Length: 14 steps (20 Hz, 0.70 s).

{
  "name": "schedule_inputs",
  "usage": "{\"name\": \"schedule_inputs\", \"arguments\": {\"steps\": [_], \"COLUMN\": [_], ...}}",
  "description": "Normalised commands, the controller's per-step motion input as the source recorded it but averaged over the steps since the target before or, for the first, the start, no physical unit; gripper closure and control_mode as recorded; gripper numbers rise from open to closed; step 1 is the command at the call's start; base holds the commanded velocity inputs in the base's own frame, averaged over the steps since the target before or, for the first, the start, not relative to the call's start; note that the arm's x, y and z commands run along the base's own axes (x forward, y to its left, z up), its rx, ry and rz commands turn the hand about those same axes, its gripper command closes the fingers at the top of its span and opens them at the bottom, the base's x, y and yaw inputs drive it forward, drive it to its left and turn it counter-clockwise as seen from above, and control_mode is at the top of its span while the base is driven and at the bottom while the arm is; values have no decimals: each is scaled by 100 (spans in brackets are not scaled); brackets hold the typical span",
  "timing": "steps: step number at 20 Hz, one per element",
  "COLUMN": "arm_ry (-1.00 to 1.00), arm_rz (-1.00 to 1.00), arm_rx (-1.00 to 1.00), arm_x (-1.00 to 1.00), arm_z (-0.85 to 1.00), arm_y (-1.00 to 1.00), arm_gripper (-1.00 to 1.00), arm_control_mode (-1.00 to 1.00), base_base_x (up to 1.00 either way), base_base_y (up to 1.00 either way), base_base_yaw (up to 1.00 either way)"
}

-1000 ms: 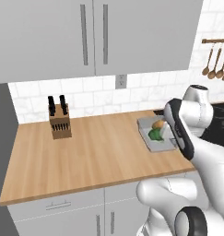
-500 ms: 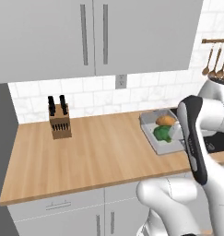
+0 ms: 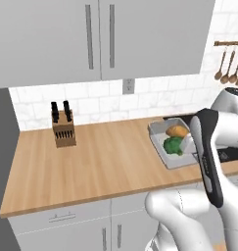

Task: Take the meat container that has the steak and place it on the second highest rack of the freezer. Then take the vegetable container that has the broccoli and potato and place it on the highest rack of the freezer.

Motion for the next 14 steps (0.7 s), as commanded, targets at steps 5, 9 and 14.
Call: {"name": "schedule_inputs", "arguments": {"steps": [5,9,14], "arm_ry": [0,0,0], "arm_rz": [0,0,0], "arm_rx": [0,0,0], "arm_x": [0,0,0], "arm_z": [0,0,0], "arm_y": [0,0,0], "arm_gripper": [100,100,100], "arm_control_mode": [100,100,100], "base_base_x": [-94,-60,-37], "base_base_y": [72,100,100], "base_base_yaw": [15,34,71]}}
